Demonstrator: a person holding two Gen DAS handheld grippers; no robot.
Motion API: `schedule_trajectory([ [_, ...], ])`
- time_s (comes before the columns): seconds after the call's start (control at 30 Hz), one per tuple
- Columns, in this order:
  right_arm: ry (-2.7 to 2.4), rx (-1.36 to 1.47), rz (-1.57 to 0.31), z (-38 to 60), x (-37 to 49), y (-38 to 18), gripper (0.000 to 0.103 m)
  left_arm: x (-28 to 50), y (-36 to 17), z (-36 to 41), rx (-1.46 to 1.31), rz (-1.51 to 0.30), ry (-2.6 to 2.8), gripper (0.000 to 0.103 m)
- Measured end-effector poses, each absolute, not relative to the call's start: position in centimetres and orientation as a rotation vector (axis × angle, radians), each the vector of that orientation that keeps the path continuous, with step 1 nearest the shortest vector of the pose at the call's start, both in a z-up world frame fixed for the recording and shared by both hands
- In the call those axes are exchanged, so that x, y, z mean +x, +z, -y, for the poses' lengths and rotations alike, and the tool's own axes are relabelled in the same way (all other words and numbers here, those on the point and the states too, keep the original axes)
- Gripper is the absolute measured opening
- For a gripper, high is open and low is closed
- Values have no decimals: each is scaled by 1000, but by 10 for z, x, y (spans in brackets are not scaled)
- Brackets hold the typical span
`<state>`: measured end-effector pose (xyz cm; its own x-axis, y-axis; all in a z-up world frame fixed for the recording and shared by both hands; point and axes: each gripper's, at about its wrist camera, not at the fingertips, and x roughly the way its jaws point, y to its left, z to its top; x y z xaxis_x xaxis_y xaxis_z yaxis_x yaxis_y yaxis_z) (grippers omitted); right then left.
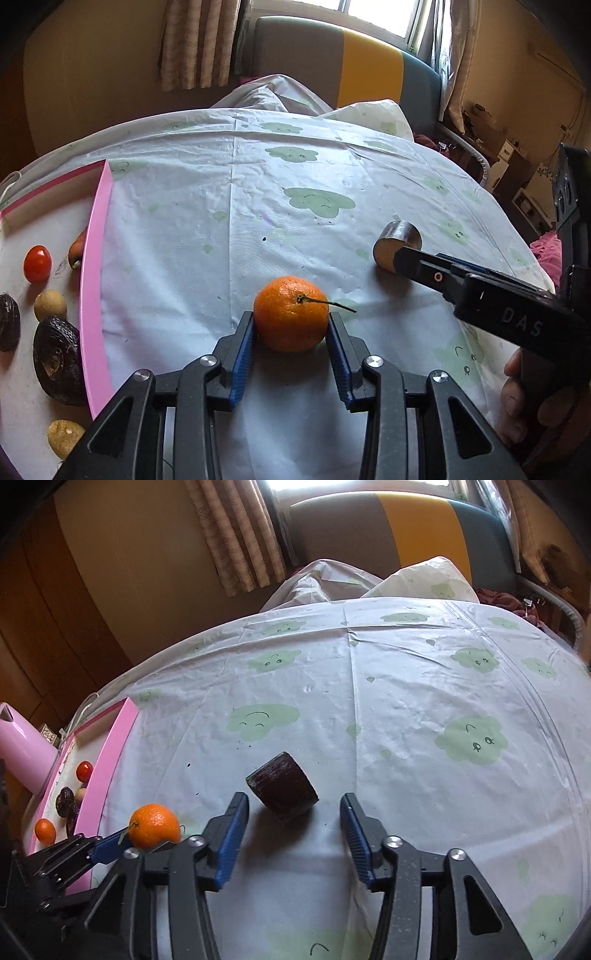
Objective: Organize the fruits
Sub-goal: 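Grasp the stemmed orange with the left gripper while the right holds the cylinder, then lower the orange into the pink tray and open the left gripper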
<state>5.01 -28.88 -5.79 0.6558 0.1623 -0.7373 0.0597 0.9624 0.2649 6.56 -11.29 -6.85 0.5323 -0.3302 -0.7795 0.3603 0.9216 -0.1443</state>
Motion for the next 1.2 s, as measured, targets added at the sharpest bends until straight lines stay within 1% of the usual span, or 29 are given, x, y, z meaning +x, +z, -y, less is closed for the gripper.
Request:
schedule_trajectory([
  [0.13, 45, 238, -863, 288, 54, -53, 67, 62, -71, 115, 50, -897, -404, 38],
  [0.33, 60, 93, -881, 266, 83, -50, 68, 61, -72, 114, 55, -889, -403, 38],
  [0.37, 67, 74, -888, 263, 87, -52, 62, 61, -72, 114, 53, -888, -405, 38],
  [0.4, 69, 58, -896, 260, 92, -55, 53, 61, -72, 113, 55, -886, -406, 38],
  [0.43, 60, 44, -901, 257, 95, -56, 36, 60, -72, 114, 57, -884, -406, 38],
  [0.47, 45, 33, -886, 256, 96, -56, 35, 60, -72, 114, 59, -882, -406, 38],
  [0.63, 17, 38, -868, 255, 95, -57, 34, 59, -71, 116, 77, -880, -400, 38],
  [0.83, -9, 66, -858, 259, 93, -58, 34, 57, -60, 113, 64, -922, -399, 37],
  [1.07, -30, 42, -857, 254, 93, -59, 34, 43, -33, 95, 34, -900, -411, 37],
  [1.2, -44, 19, -857, 252, 93, -59, 34, 39, -14, 73, 0, -863, -386, 37],
])
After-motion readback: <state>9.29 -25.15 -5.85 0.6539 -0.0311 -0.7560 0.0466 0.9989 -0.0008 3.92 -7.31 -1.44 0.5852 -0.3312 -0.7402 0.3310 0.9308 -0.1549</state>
